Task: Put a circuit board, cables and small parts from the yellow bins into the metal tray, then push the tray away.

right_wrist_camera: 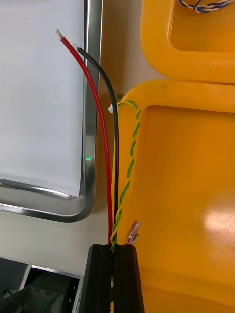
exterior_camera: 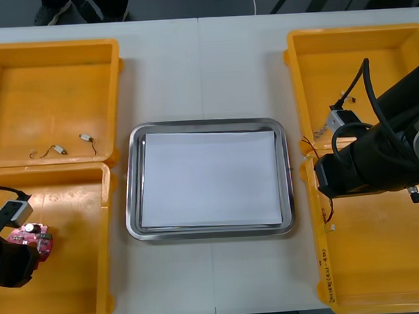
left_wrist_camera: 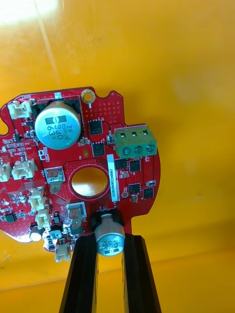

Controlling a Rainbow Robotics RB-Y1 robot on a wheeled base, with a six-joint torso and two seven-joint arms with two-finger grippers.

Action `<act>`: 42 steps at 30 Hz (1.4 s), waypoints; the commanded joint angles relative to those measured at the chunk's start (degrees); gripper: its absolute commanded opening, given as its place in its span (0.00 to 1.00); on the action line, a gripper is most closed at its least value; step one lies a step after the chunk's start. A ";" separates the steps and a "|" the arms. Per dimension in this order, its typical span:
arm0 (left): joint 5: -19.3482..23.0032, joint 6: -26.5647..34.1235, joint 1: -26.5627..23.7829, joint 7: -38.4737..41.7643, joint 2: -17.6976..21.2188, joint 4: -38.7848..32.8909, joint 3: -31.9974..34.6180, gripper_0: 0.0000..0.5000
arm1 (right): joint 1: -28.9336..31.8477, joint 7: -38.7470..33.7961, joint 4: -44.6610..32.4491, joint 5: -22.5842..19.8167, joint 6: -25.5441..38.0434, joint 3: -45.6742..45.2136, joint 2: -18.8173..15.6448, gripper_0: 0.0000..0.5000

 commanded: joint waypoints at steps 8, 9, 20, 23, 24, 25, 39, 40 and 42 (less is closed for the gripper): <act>-1.27 -1.84 1.02 -7.98 2.01 1.73 -2.24 0.04 | -1.21 -2.07 -0.42 -0.97 -0.11 0.54 0.79 0.00; -1.27 -1.75 1.02 -7.98 2.01 1.73 -2.24 0.05 | -1.21 -2.07 -0.33 -0.97 -0.11 0.63 0.79 0.00; -0.48 -0.26 -0.57 -8.95 2.01 1.55 -0.83 1.00 | -1.12 -2.16 -0.33 -1.05 -0.11 0.63 0.79 0.00; -0.22 0.44 -1.09 -9.30 2.01 1.11 0.31 1.00 | -1.12 -2.16 -0.33 -1.05 -0.11 0.54 0.79 0.00; -0.13 0.71 -1.27 -9.30 2.01 0.93 0.49 1.00 | -1.21 -2.16 -0.33 -1.05 -0.11 0.63 0.79 0.00; 0.05 1.59 -1.62 -9.30 2.01 0.50 1.10 1.00 | -1.21 -2.16 -0.33 -1.05 -0.11 0.63 0.79 0.00; 3.03 6.38 -5.66 1.95 2.01 -4.60 7.34 1.00 | -0.85 -2.16 -0.33 -0.88 -0.11 0.54 0.70 0.00; 3.03 6.38 -5.93 3.18 2.01 -4.69 7.34 1.00 | -0.77 -2.16 -0.33 -0.88 -0.11 0.54 0.70 0.00; 3.12 6.38 -6.63 8.28 2.01 -4.95 7.25 1.00 | -0.77 -2.16 -0.33 -0.88 -0.11 0.63 0.79 0.00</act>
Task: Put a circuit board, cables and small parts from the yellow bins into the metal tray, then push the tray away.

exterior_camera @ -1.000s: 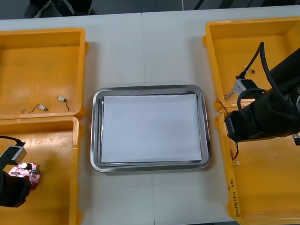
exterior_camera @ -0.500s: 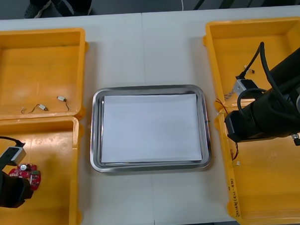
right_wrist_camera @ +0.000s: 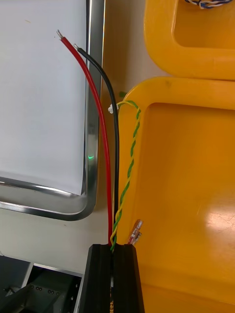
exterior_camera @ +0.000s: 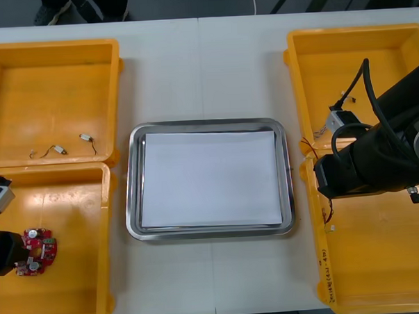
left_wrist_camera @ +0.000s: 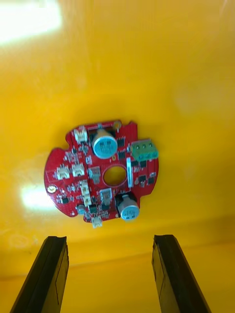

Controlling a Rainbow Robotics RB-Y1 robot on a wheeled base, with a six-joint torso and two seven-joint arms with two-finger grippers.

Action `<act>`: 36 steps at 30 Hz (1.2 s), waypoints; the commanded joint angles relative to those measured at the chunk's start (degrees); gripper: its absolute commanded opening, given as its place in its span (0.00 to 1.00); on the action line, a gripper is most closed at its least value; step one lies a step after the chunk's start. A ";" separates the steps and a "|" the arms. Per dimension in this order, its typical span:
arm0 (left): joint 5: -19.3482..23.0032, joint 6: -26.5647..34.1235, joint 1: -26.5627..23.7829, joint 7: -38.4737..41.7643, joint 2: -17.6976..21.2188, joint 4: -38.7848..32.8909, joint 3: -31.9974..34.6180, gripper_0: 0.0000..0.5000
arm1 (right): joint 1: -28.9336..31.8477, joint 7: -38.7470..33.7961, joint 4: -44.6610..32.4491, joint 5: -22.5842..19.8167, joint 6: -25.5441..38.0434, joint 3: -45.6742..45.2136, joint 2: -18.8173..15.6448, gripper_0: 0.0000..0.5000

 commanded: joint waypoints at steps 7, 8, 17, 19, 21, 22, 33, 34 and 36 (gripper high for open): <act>-0.36 0.59 -3.84 21.94 2.01 -2.57 -0.29 1.00 | -0.86 -1.85 -0.37 -0.32 -0.20 0.53 0.78 0.00; -0.62 0.59 -4.11 24.66 2.01 -2.57 -0.73 1.00 | -0.77 -1.85 -0.37 -0.32 -0.12 0.53 0.70 0.00; -5.10 0.59 -5.95 47.69 1.92 -2.57 -5.39 1.00 | -0.77 -1.85 -0.37 -0.23 -0.20 0.62 0.70 0.00; -6.60 0.59 -6.21 51.91 1.57 -2.57 -6.18 1.00 | -0.77 -1.85 -0.37 -0.23 -0.12 0.53 0.78 0.00; -8.09 0.59 -6.48 56.65 0.51 -2.57 -6.44 1.00 | -0.77 -1.85 -0.37 -0.14 0.06 0.53 0.78 0.00; -8.35 0.59 -6.57 57.36 0.25 -2.57 -6.35 1.00 | -0.77 -1.85 -0.37 -0.14 0.06 0.53 0.78 0.00; -11.25 0.54 -6.48 68.43 -3.79 -2.48 -7.06 1.00 | -0.77 -1.85 -0.37 0.30 0.59 0.53 0.70 0.00; -11.52 0.36 -6.48 68.52 -3.88 -2.30 -7.50 1.00 | -0.77 -1.85 -0.37 0.30 0.59 0.62 0.70 0.00; -12.05 0.10 -6.57 68.69 -3.97 -2.04 -8.11 1.00 | -0.77 -1.85 -0.37 0.39 0.59 0.53 0.70 0.00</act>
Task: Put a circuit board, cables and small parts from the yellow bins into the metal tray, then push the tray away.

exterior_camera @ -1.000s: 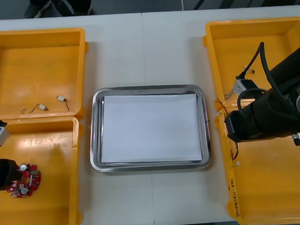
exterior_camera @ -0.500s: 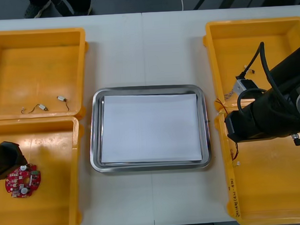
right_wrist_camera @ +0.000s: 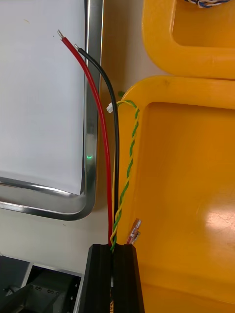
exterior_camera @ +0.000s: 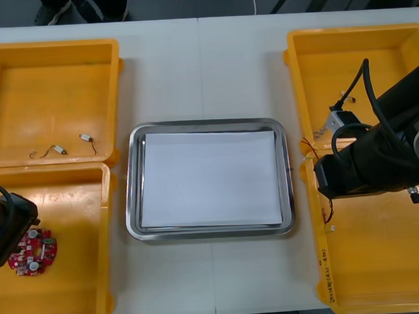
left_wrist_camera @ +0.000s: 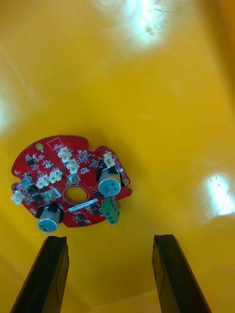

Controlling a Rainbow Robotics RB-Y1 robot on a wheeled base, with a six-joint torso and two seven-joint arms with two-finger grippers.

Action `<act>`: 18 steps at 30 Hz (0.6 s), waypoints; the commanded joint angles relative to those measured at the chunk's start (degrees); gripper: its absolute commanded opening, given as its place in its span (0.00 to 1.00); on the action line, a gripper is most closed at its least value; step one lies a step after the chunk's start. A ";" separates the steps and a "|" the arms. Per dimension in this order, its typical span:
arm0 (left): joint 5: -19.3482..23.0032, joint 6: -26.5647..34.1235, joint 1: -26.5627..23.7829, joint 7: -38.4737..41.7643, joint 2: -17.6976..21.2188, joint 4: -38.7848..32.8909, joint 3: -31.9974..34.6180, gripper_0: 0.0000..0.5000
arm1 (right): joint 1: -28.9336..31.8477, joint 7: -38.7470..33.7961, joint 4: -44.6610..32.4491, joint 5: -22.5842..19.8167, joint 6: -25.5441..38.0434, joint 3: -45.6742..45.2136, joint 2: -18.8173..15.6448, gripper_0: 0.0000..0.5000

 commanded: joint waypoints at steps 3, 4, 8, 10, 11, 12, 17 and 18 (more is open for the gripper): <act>-2.42 -1.19 -1.54 -4.80 -1.46 -0.86 -3.13 1.00 | -0.77 -1.84 -0.38 0.48 0.44 0.53 0.69 0.00; -2.86 -1.81 -1.62 -4.54 -1.81 -0.42 -3.48 1.00 | -0.77 -1.84 -0.38 0.39 0.44 0.61 0.69 0.00; -5.59 -2.86 -2.06 -4.27 -3.22 0.73 -4.36 1.00 | -0.77 -1.84 -0.38 0.48 0.44 0.53 0.69 0.00; -6.90 -3.04 -2.06 -4.18 -4.36 0.90 -4.53 1.00 | -0.77 -1.84 -0.38 0.65 0.44 0.53 0.69 0.00; -7.08 -3.13 -2.06 -4.18 -4.62 0.90 -4.45 1.00 | -0.77 -1.84 -0.38 0.65 0.44 0.53 0.69 0.00; -7.26 -3.21 -2.06 -4.18 -4.80 0.90 -4.45 1.00 | -0.77 -1.84 -0.38 0.65 0.53 0.53 0.69 0.00; -7.52 -4.27 -1.80 -3.83 -5.33 1.69 -4.53 1.00 | -0.77 -1.76 -0.38 0.83 0.53 0.53 0.61 0.00; -7.61 -4.80 -1.80 -3.83 -5.41 2.31 -4.53 1.00 | -0.77 -1.84 -0.38 0.74 0.44 0.53 0.69 0.00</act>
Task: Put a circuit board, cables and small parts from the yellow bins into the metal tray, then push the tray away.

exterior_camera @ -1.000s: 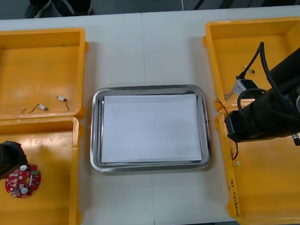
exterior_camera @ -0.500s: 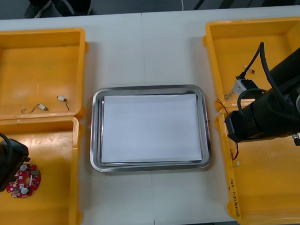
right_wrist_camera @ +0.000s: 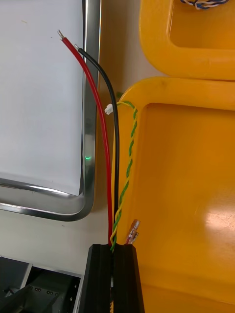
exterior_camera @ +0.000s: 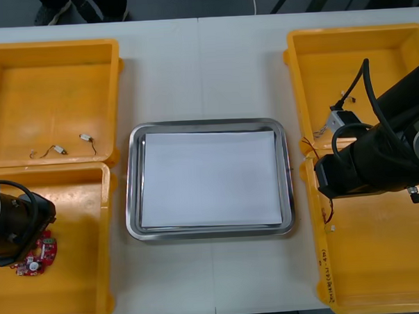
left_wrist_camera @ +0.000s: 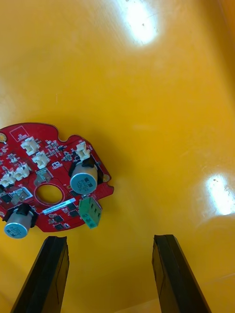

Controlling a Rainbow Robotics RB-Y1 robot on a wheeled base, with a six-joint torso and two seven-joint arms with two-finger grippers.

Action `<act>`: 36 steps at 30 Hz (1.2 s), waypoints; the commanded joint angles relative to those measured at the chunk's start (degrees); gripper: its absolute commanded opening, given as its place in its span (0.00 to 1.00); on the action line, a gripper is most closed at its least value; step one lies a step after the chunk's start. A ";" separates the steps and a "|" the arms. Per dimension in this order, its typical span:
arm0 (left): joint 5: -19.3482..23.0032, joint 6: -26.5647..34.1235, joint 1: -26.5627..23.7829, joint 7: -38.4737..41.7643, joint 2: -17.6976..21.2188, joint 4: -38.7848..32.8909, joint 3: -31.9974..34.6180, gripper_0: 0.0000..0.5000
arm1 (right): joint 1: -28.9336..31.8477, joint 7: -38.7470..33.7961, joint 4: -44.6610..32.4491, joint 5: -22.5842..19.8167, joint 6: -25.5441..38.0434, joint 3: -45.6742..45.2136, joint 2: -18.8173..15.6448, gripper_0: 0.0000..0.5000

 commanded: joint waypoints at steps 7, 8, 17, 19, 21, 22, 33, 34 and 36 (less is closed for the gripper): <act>-0.78 -3.72 -0.92 -1.84 -1.22 2.90 -0.64 1.00 | -0.77 -1.58 -0.39 0.45 0.40 0.52 0.61 0.00; -0.60 -4.60 -0.39 -1.84 -1.22 3.07 -0.73 1.00 | -0.77 -1.67 -0.39 0.45 0.40 0.52 0.61 0.00; -0.17 -6.97 1.46 -1.93 -1.22 3.25 -0.73 1.00 | -0.77 -1.67 -0.39 0.19 0.40 0.61 0.52 0.00; -0.17 -7.06 1.72 -1.93 -1.22 3.25 -0.73 1.00 | -0.77 -1.58 -0.39 0.01 0.40 0.61 0.52 0.00; -0.17 -7.41 2.07 -2.10 -1.22 3.16 -0.73 1.00 | -0.77 -1.49 -0.39 -0.07 0.40 0.52 0.52 0.00; -0.17 -7.59 2.16 -2.10 -1.22 3.16 -0.73 1.00 | -0.77 -1.58 -0.39 -0.16 0.40 0.61 0.43 0.00; 0.10 -7.85 4.00 -2.72 -1.22 2.72 -0.99 1.00 | -0.77 -1.58 -0.39 -0.25 0.40 0.61 0.43 0.00; 0.19 -7.85 4.27 -2.81 -1.22 2.63 -1.08 1.00 | -0.77 -1.49 -0.39 -0.25 0.40 0.52 0.43 0.00; 0.10 -8.38 4.88 -2.81 -1.22 2.28 -1.17 1.00 | -0.77 -1.49 -0.39 -0.34 0.40 0.52 0.43 0.00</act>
